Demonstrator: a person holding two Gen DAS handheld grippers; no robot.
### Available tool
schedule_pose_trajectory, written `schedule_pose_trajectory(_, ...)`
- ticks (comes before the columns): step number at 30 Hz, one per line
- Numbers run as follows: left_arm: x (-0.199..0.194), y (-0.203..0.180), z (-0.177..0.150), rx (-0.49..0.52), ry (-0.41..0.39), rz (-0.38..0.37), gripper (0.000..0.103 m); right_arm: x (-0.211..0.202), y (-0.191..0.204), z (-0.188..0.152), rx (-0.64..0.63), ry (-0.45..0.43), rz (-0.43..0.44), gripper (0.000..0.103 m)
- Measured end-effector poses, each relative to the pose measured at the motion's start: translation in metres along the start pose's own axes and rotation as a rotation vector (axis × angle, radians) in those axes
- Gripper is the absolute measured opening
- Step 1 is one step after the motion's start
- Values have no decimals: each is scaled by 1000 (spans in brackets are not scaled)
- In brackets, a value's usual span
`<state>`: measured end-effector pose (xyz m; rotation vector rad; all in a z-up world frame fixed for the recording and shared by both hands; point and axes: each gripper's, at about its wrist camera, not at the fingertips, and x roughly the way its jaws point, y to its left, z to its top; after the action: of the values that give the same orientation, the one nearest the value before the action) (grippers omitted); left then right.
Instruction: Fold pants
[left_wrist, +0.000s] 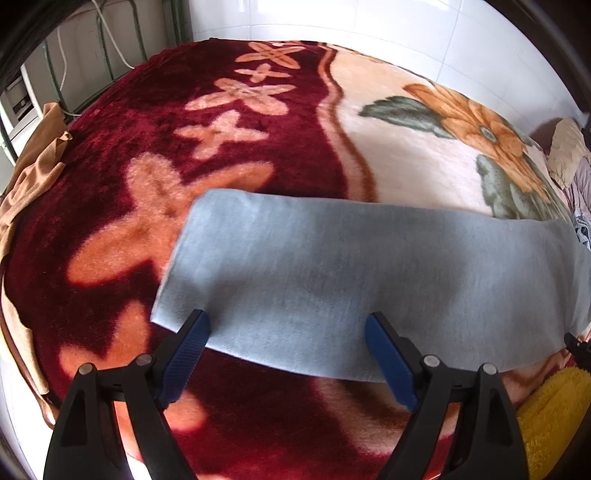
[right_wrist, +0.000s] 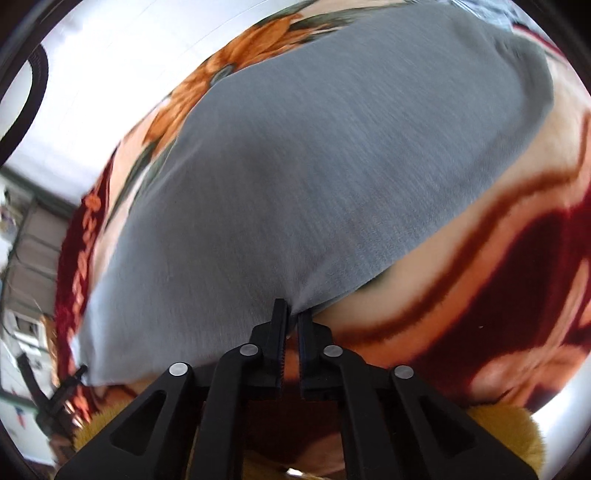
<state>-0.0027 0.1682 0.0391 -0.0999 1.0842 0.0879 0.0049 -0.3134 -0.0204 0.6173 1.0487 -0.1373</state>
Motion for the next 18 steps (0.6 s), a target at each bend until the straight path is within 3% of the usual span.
schedule_pose_trajectory(3, -7, 16, 0, -37, -5, -3, 89, -9, 5, -2, -20, 14, -42, 16)
schedule_pose_trajectory(11, -7, 50, 4, -114, -7, 34, 89, -46, 23, 1, -164, -111, -124, 18)
schedule_pose_trajectory(16, -4, 61, 5, -147, -21, 70, 89, -64, 34, 1, -201, -199, -128, 31)
schedule_pose_trajectory(18, -4, 66, 5, -171, -35, 107, 89, -67, 39, 1, -209, -210, -142, 32)
